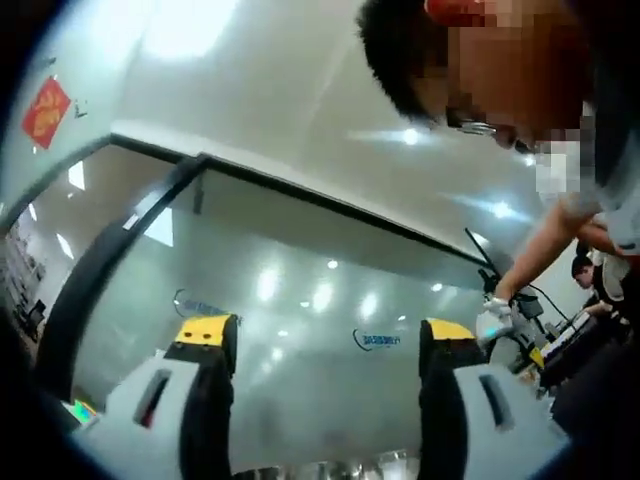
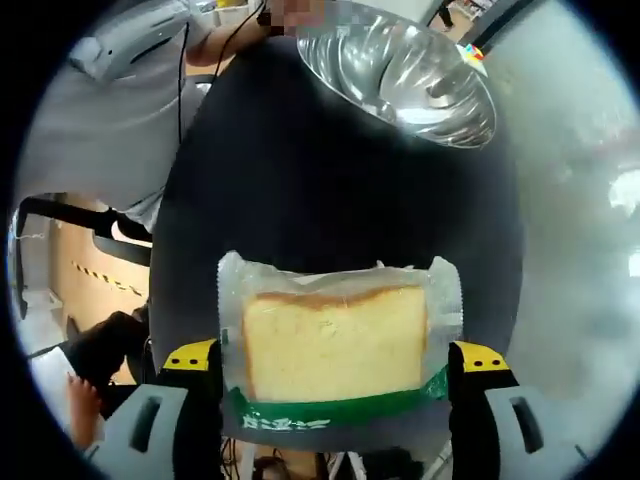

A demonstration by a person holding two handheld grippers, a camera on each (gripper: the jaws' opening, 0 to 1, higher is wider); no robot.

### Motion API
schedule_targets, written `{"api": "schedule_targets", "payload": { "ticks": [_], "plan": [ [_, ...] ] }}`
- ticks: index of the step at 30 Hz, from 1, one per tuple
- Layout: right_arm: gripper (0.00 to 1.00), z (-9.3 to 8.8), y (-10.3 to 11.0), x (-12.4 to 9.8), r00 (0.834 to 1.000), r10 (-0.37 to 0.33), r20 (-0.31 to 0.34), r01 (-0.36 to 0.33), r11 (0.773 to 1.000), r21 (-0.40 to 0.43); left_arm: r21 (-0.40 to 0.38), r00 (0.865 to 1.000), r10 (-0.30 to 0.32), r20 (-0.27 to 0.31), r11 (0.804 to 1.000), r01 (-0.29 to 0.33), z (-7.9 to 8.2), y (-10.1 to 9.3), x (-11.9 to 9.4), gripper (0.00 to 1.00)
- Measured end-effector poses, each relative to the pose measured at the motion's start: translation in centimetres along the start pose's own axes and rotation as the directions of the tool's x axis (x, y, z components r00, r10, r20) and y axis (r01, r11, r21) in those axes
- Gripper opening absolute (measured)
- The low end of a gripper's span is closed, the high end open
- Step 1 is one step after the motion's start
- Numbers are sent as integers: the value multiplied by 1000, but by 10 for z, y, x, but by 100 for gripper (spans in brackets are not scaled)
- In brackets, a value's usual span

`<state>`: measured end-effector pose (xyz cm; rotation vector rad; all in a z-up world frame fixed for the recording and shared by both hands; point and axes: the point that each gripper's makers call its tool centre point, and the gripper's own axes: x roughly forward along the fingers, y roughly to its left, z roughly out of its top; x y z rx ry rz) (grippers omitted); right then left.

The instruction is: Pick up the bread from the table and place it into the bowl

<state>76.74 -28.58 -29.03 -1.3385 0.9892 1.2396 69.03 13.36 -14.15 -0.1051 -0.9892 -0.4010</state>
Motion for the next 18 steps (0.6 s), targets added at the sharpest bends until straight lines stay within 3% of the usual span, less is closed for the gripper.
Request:
{"api": "schedule_targets", "payload": {
  "ticks": [6, 11, 14, 18],
  "plan": [
    [89, -5, 5, 12, 999, 32, -21, -33, 999, -30, 30, 1000, -17, -26, 999, 18, -5, -5, 0, 59],
    [86, -7, -5, 9, 999, -4, -32, 3, 999, -43, 34, 1000, -13, -28, 999, 14, -7, -4, -1, 59],
    [88, -3, -7, 7, 1000, 1, -1, -1, 1000, -10, 29, 999, -3, -37, 1000, 5, -9, -2, -1, 59],
    [89, -7, -8, 16, 999, 24, -26, -24, 1000, 7, 26, 999, 0, -33, 1000, 1, -8, -2, -1, 58]
  ]
}}
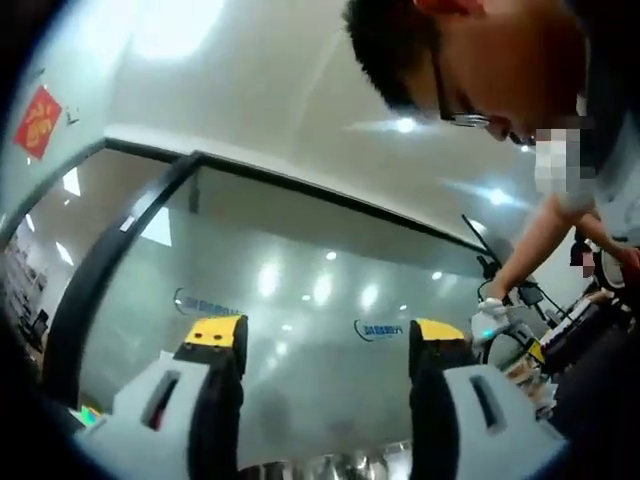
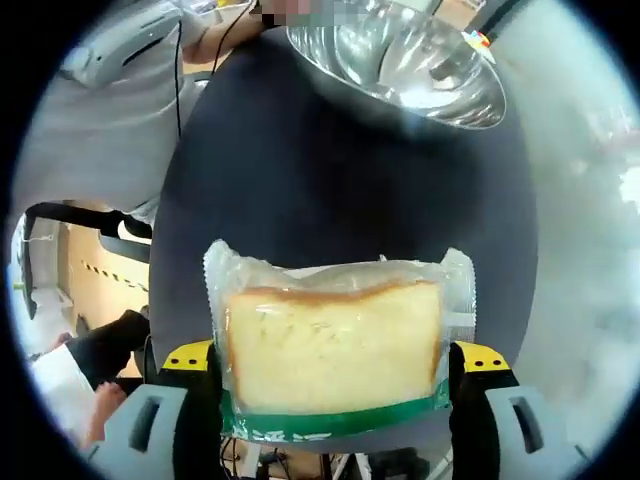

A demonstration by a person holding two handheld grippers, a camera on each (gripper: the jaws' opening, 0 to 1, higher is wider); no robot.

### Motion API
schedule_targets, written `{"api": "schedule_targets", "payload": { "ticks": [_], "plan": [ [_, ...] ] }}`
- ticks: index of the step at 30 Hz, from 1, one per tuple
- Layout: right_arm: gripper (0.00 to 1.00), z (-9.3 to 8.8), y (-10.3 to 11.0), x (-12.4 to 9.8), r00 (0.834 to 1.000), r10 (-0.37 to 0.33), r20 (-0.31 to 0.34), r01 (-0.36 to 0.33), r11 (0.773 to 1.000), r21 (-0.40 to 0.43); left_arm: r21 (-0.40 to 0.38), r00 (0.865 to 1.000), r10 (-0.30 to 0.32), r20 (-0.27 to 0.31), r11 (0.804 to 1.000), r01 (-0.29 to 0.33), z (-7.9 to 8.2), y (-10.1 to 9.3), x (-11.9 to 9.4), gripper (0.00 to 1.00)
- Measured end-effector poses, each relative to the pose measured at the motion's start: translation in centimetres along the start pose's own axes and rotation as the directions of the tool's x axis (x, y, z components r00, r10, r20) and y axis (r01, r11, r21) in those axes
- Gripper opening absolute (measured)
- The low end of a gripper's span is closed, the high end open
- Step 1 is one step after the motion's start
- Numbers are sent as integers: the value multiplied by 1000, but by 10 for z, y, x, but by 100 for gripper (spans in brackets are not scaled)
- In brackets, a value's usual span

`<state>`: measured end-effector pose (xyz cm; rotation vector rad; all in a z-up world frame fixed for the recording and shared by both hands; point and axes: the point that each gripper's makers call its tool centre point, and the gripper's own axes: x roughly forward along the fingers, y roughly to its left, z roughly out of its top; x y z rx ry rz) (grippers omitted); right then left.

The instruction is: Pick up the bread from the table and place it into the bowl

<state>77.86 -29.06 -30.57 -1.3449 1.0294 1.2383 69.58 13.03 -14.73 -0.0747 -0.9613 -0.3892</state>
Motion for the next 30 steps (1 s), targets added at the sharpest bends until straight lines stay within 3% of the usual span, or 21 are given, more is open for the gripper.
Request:
{"api": "schedule_targets", "payload": {
  "ticks": [6, 9, 13, 16, 18, 30],
  "plan": [
    [88, 3, 2, 9, 1000, 10, -14, -10, 1000, 13, 2, 1000, 8, 0, 1000, -8, 0, 3, -1, 57],
    [81, 3, 0, 8, 1000, -7, -30, 7, 1000, 4, 0, 1000, 7, -1, 1000, -7, 0, 2, -1, 57],
    [78, 3, 0, 9, 999, -15, -44, 15, 1000, 11, 15, 1000, -1, -10, 1000, 1, -2, 0, -1, 56],
    [76, 4, -1, 8, 999, -23, -46, 25, 999, 41, 20, 1000, -4, -17, 1000, 4, -3, -1, -1, 56],
    [75, 6, -1, 6, 999, -26, -36, 30, 993, 110, 20, 1000, -7, -19, 1000, 7, -4, -2, -2, 56],
    [66, 7, 2, -3, 999, -47, -14, 49, 980, 193, 33, 999, -8, -49, 999, 10, -12, -3, -1, 56]
  ]
}}
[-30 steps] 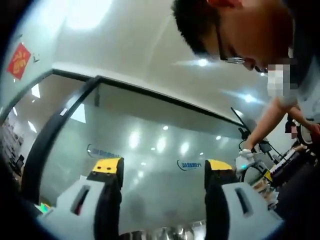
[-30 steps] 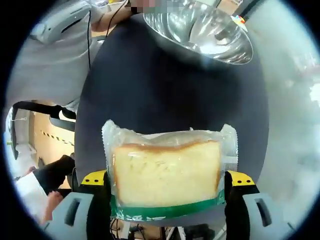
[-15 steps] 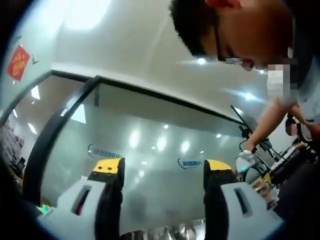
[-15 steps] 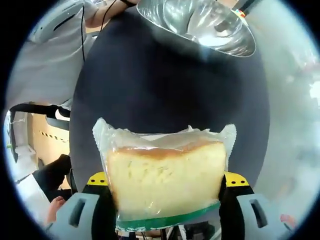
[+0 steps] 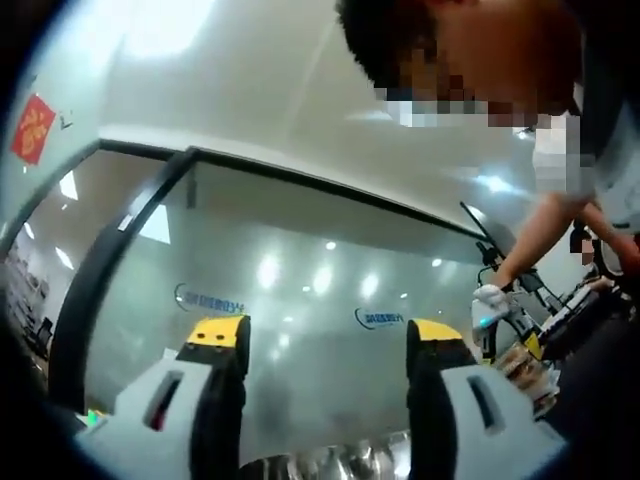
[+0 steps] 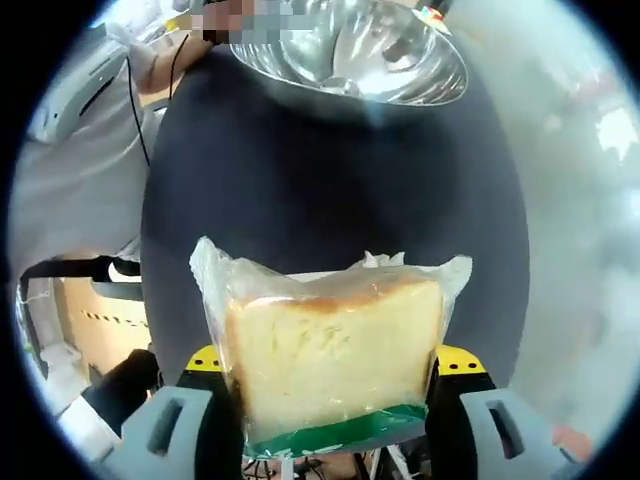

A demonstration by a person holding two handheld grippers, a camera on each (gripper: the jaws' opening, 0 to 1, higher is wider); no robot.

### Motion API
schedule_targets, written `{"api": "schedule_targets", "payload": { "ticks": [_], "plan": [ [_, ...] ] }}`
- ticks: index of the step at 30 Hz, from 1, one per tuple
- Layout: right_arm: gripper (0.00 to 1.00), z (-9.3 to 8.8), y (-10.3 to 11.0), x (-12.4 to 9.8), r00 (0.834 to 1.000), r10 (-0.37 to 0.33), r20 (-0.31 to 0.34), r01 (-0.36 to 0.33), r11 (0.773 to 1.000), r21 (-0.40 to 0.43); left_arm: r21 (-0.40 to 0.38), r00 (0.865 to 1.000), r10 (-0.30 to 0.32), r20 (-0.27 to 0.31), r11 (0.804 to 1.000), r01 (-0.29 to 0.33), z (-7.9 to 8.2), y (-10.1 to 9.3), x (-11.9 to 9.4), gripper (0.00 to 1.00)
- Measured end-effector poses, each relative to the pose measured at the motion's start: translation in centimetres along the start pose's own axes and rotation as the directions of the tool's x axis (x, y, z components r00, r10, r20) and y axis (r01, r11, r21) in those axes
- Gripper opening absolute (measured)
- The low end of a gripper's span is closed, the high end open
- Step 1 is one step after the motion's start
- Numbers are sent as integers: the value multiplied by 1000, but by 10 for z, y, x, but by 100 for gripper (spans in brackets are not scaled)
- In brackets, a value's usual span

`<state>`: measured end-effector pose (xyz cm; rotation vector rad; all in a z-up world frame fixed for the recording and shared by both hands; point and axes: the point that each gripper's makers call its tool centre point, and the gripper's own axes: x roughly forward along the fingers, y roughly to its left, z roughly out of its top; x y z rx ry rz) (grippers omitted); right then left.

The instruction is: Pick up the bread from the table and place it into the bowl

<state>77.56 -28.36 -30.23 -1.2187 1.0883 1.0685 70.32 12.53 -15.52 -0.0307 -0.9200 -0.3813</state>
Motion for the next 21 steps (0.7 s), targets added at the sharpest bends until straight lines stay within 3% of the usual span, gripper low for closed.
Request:
{"api": "schedule_targets", "payload": {
  "ticks": [21],
  "plan": [
    [59, -3, 1, -11, 999, -50, -17, 50, 998, -23, 7, 1000, 15, -23, 1000, -15, -5, 4, 0, 56]
  ]
}}
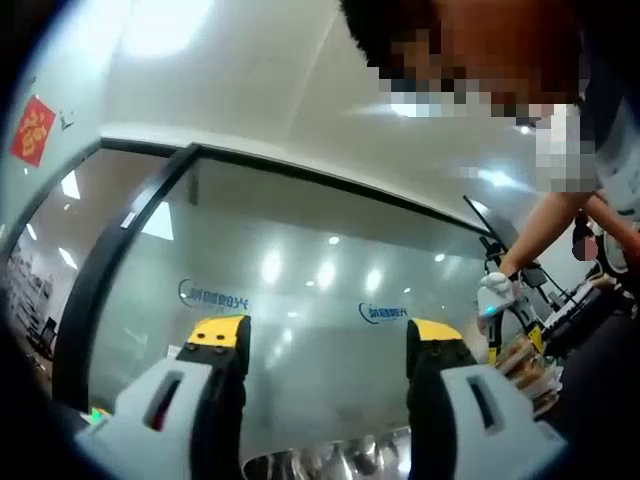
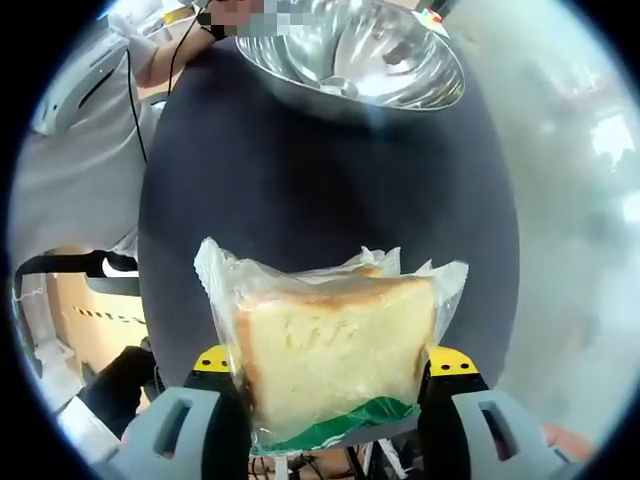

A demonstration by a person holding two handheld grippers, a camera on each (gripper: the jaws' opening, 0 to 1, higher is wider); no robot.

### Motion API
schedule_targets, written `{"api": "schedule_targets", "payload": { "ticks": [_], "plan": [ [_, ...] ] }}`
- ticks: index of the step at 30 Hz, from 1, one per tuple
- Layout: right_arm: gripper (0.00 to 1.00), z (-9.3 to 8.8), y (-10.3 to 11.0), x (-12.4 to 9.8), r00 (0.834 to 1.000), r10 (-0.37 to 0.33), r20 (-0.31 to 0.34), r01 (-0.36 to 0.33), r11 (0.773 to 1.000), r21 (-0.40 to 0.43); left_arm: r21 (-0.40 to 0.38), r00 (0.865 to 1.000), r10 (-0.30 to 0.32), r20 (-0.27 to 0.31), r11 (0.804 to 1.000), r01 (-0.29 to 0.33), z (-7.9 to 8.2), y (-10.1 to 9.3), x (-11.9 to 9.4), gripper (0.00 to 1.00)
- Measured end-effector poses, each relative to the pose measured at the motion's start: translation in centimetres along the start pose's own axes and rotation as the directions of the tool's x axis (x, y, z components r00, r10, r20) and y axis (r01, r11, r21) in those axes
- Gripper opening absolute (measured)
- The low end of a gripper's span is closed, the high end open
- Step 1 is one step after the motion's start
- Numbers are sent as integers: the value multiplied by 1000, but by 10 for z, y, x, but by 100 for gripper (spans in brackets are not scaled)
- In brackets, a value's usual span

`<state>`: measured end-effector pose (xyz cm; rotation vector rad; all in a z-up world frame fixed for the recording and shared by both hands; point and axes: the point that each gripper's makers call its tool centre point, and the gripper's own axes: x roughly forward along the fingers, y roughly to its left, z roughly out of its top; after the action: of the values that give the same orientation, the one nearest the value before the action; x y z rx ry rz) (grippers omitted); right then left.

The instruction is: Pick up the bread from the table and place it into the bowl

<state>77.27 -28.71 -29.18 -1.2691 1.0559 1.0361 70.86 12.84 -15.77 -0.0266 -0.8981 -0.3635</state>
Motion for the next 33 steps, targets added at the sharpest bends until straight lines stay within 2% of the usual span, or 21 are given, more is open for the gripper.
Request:
{"api": "schedule_targets", "payload": {
  "ticks": [13, 25, 31, 33],
  "plan": [
    [57, -5, -1, -8, 999, -32, 3, 32, 999, -1, 5, 1000, -6, -13, 1000, 6, -4, -2, 1, 56],
    [55, -1, -5, -19, 994, -102, 38, 103, 994, -24, 5, 1000, -4, -22, 1000, 4, -6, -2, 1, 56],
    [54, -8, -3, -14, 994, -105, 15, 106, 994, -40, 7, 1000, -9, -27, 1000, 10, -8, -4, 2, 56],
    [55, -11, -3, -10, 992, -123, 3, 123, 990, -68, 10, 1000, -10, -29, 1000, 11, -8, -5, 2, 56]
  ]
}}
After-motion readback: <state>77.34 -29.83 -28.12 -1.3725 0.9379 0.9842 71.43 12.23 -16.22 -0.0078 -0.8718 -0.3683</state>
